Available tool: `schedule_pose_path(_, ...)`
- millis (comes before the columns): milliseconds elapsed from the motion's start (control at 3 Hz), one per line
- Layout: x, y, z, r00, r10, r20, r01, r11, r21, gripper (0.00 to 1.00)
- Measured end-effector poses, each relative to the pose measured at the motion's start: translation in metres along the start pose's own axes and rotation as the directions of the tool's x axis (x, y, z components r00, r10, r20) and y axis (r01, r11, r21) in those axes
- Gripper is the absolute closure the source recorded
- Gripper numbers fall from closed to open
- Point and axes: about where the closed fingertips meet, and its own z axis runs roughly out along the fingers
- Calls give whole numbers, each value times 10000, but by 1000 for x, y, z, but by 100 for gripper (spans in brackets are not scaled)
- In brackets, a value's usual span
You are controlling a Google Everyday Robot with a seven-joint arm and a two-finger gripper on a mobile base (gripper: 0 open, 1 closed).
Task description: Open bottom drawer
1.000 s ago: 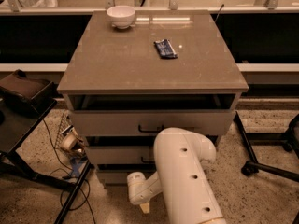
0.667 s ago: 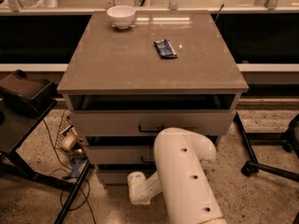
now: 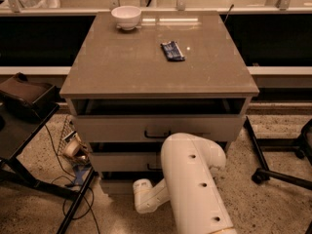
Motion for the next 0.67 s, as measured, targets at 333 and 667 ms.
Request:
schedule_pose_path(333,0,0,-3,10000,1,2,-1,10000,-1,100)
schedule_pose_path(667,1,-1,-4,10000,2,3,-2,10000,-2,100)
